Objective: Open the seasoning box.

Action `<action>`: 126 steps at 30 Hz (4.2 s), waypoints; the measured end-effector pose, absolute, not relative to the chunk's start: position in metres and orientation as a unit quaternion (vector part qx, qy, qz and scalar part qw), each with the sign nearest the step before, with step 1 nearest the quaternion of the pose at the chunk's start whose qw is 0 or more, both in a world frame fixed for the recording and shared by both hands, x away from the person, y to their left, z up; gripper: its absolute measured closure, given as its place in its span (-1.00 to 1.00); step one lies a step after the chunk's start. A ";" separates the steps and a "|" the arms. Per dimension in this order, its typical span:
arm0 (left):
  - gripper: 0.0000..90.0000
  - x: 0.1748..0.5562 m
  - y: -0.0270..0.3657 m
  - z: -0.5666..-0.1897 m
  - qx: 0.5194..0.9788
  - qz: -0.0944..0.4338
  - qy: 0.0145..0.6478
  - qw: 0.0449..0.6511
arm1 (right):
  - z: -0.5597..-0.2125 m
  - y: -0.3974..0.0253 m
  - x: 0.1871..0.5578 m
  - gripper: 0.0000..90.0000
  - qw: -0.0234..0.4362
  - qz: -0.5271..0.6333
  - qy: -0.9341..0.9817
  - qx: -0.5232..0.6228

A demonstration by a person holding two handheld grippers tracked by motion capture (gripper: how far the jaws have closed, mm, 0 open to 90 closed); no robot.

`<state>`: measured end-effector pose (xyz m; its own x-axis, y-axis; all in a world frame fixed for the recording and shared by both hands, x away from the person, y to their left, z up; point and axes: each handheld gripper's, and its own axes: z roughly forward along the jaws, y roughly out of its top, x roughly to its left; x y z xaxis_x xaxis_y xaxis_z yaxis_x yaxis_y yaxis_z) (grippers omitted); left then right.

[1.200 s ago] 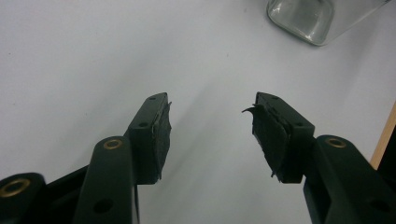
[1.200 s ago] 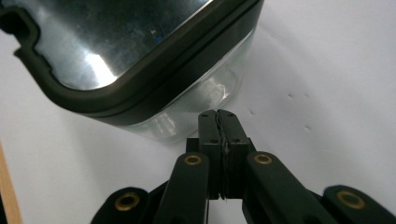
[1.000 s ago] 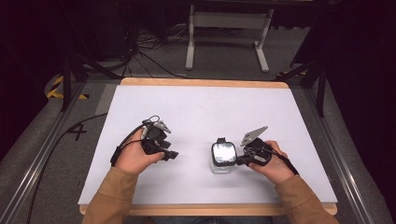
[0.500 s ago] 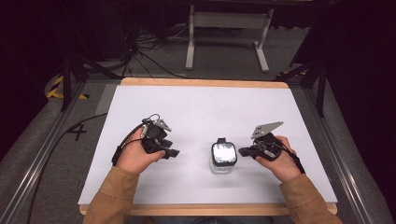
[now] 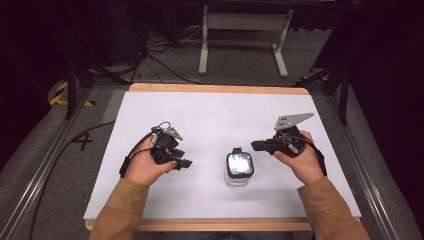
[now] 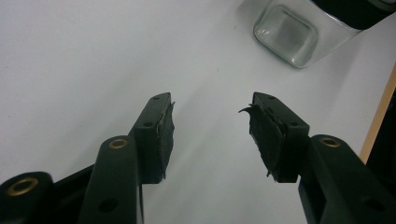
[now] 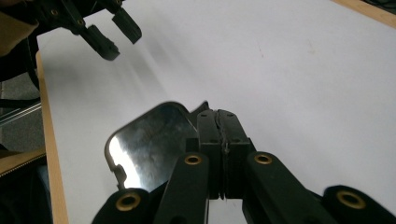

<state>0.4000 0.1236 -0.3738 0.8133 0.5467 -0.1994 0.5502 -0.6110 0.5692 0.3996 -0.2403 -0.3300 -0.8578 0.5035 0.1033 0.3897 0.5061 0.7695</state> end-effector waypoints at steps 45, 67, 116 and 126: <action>0.09 0.397 0.115 -0.376 0.902 -0.002 0.289 0.321 | -0.349 -0.201 0.431 1.00 0.039 0.371 0.891 0.259; 0.45 0.391 0.101 -0.373 0.907 -0.005 0.253 0.335 | -0.349 -0.200 0.434 1.00 0.037 0.365 0.891 0.266; 0.87 0.367 0.033 -0.354 0.857 0.022 0.195 0.476 | -0.331 -0.237 0.374 1.00 0.041 0.385 0.891 0.235; 0.85 0.363 0.022 -0.365 0.872 0.020 0.187 0.451 | -0.321 -0.238 0.372 1.00 0.061 0.437 0.866 0.238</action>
